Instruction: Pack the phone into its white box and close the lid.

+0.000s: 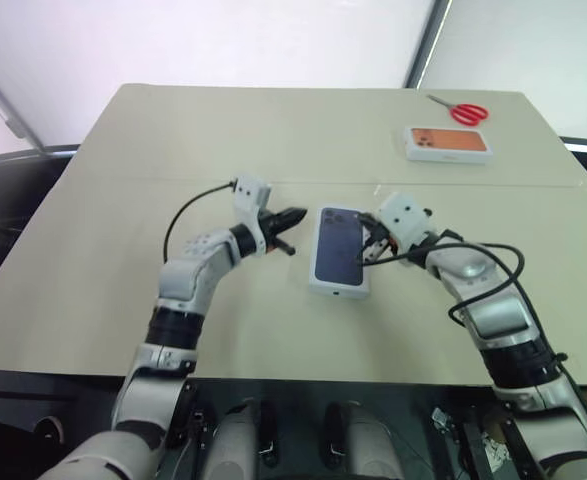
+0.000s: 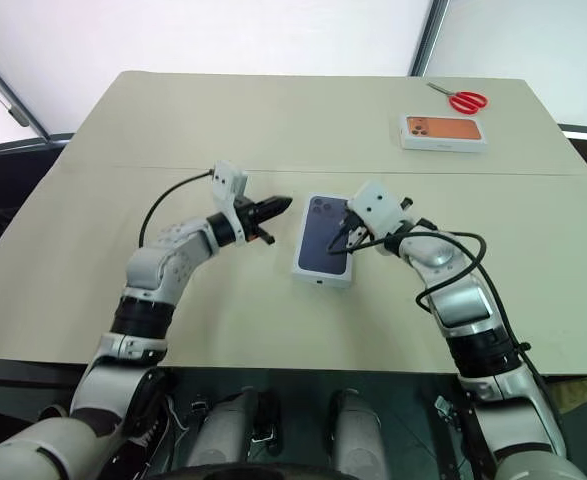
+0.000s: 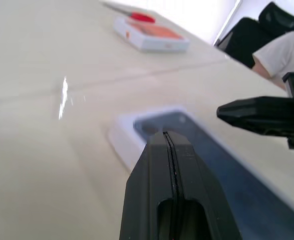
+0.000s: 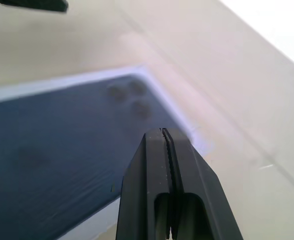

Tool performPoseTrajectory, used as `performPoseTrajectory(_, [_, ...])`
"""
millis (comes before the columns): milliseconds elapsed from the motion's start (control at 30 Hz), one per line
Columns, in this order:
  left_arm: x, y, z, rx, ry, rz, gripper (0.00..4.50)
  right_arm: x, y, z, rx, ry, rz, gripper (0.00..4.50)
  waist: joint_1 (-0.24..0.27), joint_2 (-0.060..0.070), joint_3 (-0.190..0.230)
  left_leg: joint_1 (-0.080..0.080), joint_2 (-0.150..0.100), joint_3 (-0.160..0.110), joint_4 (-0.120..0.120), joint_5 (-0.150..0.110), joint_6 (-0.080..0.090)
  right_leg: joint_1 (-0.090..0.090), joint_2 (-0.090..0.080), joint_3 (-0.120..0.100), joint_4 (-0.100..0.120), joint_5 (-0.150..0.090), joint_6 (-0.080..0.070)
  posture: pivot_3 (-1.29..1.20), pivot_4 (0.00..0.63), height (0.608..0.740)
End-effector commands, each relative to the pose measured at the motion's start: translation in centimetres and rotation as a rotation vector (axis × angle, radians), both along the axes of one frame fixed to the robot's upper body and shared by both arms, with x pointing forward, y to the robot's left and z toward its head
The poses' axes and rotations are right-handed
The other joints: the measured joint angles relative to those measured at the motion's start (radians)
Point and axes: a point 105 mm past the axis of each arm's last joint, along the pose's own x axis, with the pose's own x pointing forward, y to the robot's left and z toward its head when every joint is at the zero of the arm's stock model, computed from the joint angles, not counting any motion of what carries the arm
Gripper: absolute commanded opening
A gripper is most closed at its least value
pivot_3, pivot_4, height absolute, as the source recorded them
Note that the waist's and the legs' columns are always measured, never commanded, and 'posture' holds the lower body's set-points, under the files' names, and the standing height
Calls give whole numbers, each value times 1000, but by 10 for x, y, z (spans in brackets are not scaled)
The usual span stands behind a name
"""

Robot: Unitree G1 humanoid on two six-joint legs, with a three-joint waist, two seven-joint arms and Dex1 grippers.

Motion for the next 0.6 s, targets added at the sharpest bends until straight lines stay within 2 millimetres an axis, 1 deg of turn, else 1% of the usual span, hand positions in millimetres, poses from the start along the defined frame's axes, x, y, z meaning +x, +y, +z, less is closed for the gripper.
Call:
performPoseTrajectory(33, [3, -26, 1, 10, -26, -53, 0, 10, -4, 9, 20, -39, -20, 38, -1, 0, 0, 1, 0, 0, 0, 0, 0, 1, 0, 0, 0, 0, 0, 0, 150, 738])
performPoseTrajectory(100, [6, -39, -8, 38, -25, -70, 0, 16, -6, 4, 3, -34, -30, 38, -2, 0, 0, 1, 0, 0, 0, 0, 0, 1, 0, 0, 0, 0, 0, 0, 150, 738])
performPoseTrajectory(133, [6, -44, -17, 87, -37, -82, 0, 17, -6, 1, -2, -30, -27, 38, -2, 0, 0, 1, 0, 1, 0, 0, 0, 1, 0, 0, 0, 0, 0, 0, 150, 738])
performPoseTrajectory(200, [4, -50, -28, 118, -28, -119, 0, 19, -4, -6, 6, -12, -21, 38, -6, 0, 0, 1, 0, 1, -1, 0, 0, 1, 0, 0, 0, 0, 0, 0, 150, 738])
performPoseTrajectory(267, [-1, -53, -43, 170, -23, -158, 0, 15, -5, -24, -11, 45, -11, 38, -10, 0, 0, 2, 1, 2, -1, 0, 0, 0, 1, 0, 0, 0, 0, 0, 150, 738])
performPoseTrajectory(333, [-10, -52, -58, 223, -16, -214, 0, 3, -1, -41, -35, 104, 54, 38, -9, 0, 0, 3, 1, 2, -1, 0, 0, 0, 1, 0, 0, 0, 0, 0, 150, 738])
performPoseTrajectory(367, [-12, -51, -61, 227, -7, -230, 0, -2, 1, -45, -35, 120, 75, 38, -9, 0, -1, 3, 1, 2, -1, 0, 0, 1, 1, 1, 0, 0, 0, 0, 150, 738])
performPoseTrajectory(400, [-18, -48, -64, 231, 1, -265, 0, -10, 4, -48, -42, 139, 119, 38, -9, 0, -1, 3, 1, 2, -1, 0, 0, 1, 1, 1, 0, 0, 0, 0, 150, 738])
performPoseTrajectory(433, [-26, -43, -69, 254, -5, -305, 0, -18, 7, -50, -41, 150, 160, 38, -9, -1, -2, 4, 1, 2, -1, 0, 0, 1, 1, 1, 0, 0, 0, 0, 150, 738])
performPoseTrajectory(500, [-41, -34, -75, 274, 5, -366, 0, -29, 8, -48, -29, 165, 193, 38, -13, 0, -2, 4, 1, 1, -2, 0, -1, 2, 0, 1, 0, 0, 0, 0, 150, 738])
performPoseTrajectory(600, [-55, -25, -75, 254, 20, -400, 0, -36, 2, -47, -47, 178, 207, 38, -12, 0, -4, 5, 2, 1, -2, 0, -1, 2, -1, 1, 0, 0, 0, 0, 150, 738])
